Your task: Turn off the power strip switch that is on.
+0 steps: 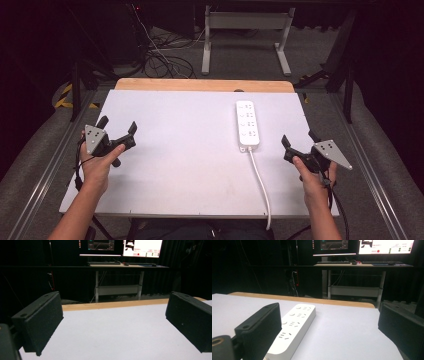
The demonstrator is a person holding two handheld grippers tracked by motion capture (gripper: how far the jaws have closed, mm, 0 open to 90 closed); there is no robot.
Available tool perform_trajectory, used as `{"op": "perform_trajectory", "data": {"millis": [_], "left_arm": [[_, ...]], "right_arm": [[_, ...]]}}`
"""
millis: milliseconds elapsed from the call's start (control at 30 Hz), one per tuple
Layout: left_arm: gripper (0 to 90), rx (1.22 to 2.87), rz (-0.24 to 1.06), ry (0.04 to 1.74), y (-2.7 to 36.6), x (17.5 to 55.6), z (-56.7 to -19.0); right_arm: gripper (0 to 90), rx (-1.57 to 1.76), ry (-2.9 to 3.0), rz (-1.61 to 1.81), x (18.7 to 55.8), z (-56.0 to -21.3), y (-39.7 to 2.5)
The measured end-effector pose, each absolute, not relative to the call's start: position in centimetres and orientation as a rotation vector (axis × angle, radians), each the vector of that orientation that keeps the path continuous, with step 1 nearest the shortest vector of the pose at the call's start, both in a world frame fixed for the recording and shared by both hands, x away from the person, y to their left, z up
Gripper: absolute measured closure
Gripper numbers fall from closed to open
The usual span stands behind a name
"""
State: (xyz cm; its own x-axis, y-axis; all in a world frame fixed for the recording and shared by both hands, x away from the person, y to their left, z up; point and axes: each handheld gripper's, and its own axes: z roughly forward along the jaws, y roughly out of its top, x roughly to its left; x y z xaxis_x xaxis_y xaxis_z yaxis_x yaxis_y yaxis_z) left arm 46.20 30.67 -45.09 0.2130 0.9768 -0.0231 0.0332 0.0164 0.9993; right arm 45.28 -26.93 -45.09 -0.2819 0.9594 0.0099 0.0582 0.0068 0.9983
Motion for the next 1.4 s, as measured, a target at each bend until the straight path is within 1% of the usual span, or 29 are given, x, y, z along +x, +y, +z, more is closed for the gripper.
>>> {"op": "perform_trajectory", "data": {"millis": [333,433,567,600,833,933,1000,1067,1100,1233,1267,1400], "left_arm": [[1.9,1.313,1.017,1.082,30.7,46.2,-45.1],[2.0,1.312,1.019,1.084,30.8,46.1,-45.1],[2.0,1.307,1.021,1.085,30.9,46.0,-45.1],[2.0,1.307,1.021,1.086,30.9,46.0,-45.1],[2.0,1.309,1.025,1.087,31.0,46.0,-45.1],[2.0,1.309,1.022,1.087,30.9,46.0,-45.1],[2.1,1.31,1.023,1.087,30.9,46.0,-45.1],[2.1,1.311,1.022,1.085,30.9,46.0,-45.1],[2.1,1.311,1.022,1.085,30.9,46.0,-45.1],[2.1,1.315,1.019,1.084,30.9,46.0,-45.2],[2.1,1.315,1.018,1.083,30.9,46.0,-45.2],[2.1,1.316,1.018,1.082,30.9,46.0,-45.2]], "right_arm": [[4.7,1.107,1.484,1.39,45.5,-45.2,-26.5],[7.2,1.111,1.488,1.397,45.6,-45.2,-26.5],[13.4,1.139,1.507,1.427,45.6,-45.1,-26.5],[13.4,1.139,1.507,1.427,45.6,-45.1,-26.5],[39.0,1.151,1.579,1.457,45.5,-44.8,-26.3],[55.8,1.141,1.605,1.48,45.4,-44.8,-26.3],[68.6,1.148,1.638,1.483,45.4,-44.8,-26.3],[75.6,1.18,1.673,1.464,45.4,-44.8,-26.4],[76.9,1.195,1.685,1.456,45.4,-44.8,-26.4],[88.3,1.217,1.742,1.439,45.2,-44.1,-26.3],[90.0,1.216,1.749,1.418,45.2,-44.0,-26.2],[90.0,1.219,1.777,1.367,45.1,-43.7,-25.8]]}}
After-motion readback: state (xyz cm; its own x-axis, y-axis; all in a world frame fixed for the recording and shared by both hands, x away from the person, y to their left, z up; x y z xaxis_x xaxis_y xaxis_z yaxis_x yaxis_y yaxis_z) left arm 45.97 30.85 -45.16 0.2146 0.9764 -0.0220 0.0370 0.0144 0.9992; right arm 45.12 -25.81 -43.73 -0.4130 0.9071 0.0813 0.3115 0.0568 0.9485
